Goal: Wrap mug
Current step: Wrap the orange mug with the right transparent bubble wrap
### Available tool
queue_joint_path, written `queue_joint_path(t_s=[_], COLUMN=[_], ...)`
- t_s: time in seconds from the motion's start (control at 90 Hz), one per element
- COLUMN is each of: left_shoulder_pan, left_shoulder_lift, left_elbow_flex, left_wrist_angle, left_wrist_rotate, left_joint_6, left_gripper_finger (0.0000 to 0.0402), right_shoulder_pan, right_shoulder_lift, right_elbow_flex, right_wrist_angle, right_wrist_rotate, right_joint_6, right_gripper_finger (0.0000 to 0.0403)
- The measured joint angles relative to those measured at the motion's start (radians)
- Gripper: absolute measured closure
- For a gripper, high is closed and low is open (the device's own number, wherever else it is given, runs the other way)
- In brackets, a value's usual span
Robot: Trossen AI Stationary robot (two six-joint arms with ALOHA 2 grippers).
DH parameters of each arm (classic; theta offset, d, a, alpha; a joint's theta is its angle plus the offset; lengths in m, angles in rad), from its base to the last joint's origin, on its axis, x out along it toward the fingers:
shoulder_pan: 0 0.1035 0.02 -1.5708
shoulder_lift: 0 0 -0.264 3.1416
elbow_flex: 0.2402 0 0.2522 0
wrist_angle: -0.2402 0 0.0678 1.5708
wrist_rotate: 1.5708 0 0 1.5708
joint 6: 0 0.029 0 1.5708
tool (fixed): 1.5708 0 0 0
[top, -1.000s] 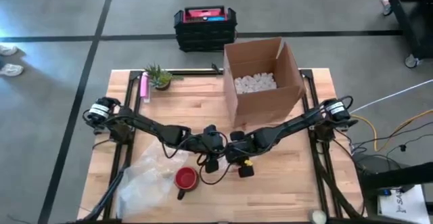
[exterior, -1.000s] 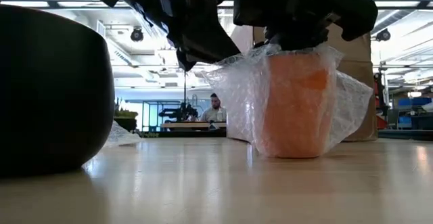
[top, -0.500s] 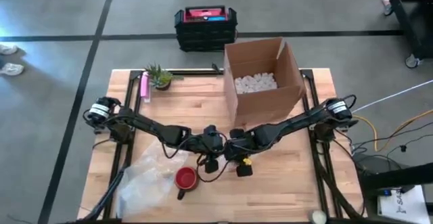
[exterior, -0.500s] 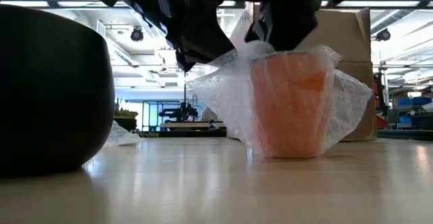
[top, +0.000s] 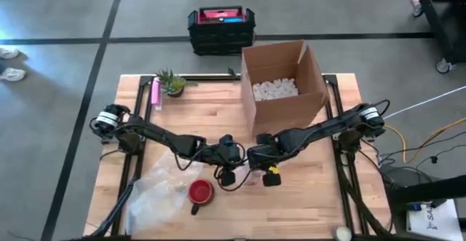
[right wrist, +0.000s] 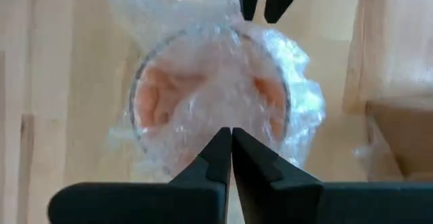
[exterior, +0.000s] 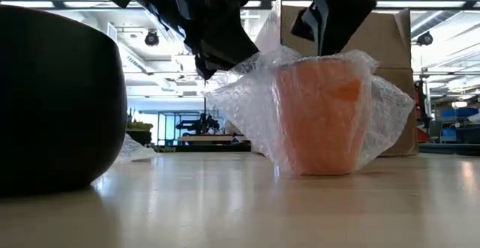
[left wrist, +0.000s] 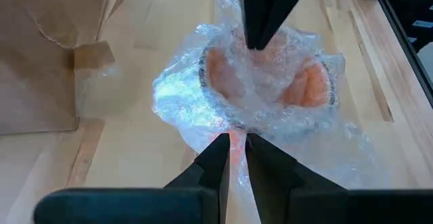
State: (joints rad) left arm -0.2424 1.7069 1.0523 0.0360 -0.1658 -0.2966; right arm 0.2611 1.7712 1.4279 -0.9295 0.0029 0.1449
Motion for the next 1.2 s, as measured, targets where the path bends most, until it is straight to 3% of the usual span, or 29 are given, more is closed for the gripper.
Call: queue_joint_path(t_s=[0.256, 0.822, 1.2], left_shoulder_pan=[0.0, 0.0, 0.0], left_shoulder_lift=[0.0, 0.001, 0.002], left_elbow_flex=[0.0, 0.0, 0.0], left_wrist_angle=[-0.001, 0.002, -0.003], left_wrist_rotate=[-0.001, 0.0, -0.001], left_joint_6=[-0.002, 0.0, -0.001], left_gripper_finger=[0.0365, 0.0365, 0.0365], right_shoulder_pan=[0.004, 0.005, 0.007], right_shoulder_lift=[0.123, -0.014, 0.069], right_elbow_flex=[-0.025, 0.04, 0.029], right_wrist_angle=[0.078, 0.032, 0.155], right_wrist_rotate=[-0.008, -0.004, -0.008], right_joint_6=[-0.035, -0.054, -0.061], right_gripper_finger=[0.0403, 0.0403, 0.0403])
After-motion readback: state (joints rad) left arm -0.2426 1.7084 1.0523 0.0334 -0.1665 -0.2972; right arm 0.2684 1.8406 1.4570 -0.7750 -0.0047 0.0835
